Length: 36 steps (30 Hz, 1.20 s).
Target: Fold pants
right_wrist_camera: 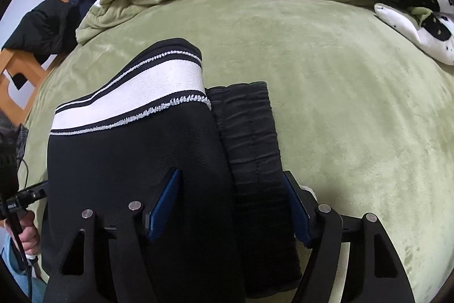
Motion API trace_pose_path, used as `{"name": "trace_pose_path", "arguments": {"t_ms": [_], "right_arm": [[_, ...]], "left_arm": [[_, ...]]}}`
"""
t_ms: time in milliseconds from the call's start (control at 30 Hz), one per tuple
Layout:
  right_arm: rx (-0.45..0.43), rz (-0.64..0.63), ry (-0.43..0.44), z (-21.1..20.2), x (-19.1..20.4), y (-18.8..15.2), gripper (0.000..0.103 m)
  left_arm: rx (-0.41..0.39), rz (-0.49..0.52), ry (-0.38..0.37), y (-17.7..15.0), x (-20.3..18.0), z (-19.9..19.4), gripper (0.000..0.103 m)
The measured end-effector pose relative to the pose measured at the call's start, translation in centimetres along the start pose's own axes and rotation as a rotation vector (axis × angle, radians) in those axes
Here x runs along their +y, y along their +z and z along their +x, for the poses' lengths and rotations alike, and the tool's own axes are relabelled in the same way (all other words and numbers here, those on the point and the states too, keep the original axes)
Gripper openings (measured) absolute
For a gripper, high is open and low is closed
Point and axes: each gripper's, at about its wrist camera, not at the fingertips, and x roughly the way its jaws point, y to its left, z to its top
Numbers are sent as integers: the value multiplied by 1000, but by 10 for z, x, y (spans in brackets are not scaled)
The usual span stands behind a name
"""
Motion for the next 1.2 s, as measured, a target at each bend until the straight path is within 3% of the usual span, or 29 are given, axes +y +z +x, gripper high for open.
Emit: {"name": "trace_pose_path", "arguments": {"t_ms": [100, 133, 200, 233, 367, 533, 667, 800, 900, 1000, 1100, 1200], "right_arm": [[11, 43, 43, -6, -5, -1, 59], [1, 43, 42, -10, -4, -1, 55], [-41, 28, 31, -25, 3, -3, 34], [-60, 37, 44, -35, 7, -4, 29], [-106, 51, 27, -56, 32, -8, 21], [-154, 77, 109, -78, 71, -10, 19], [-138, 58, 240, -77, 111, -16, 18], [-112, 31, 367, -49, 156, -26, 18], [-95, 31, 312, -19, 167, -30, 20], [-79, 0, 215, 7, 158, -37, 28], [-56, 7, 241, 5, 148, -38, 31], [-102, -39, 165, -20, 157, -33, 35]], "left_arm": [[18, -31, -1, 5, -4, 6, 51], [16, -27, -1, 7, -8, 4, 36], [-2, -8, 14, 9, -11, -4, 20], [-19, 15, 13, 10, -15, -12, 13], [-32, 0, -11, 14, -16, -33, 10], [-46, -5, -36, 21, -7, -75, 9], [-117, 32, 40, 31, 9, -141, 9], [-102, 45, 169, 35, 42, -178, 10], [-53, 52, 281, 26, 73, -162, 13], [-34, 14, 346, 9, 98, -132, 34], [-72, 36, 342, 0, 99, -129, 42], [-81, 52, 355, -3, 97, -140, 48]]}}
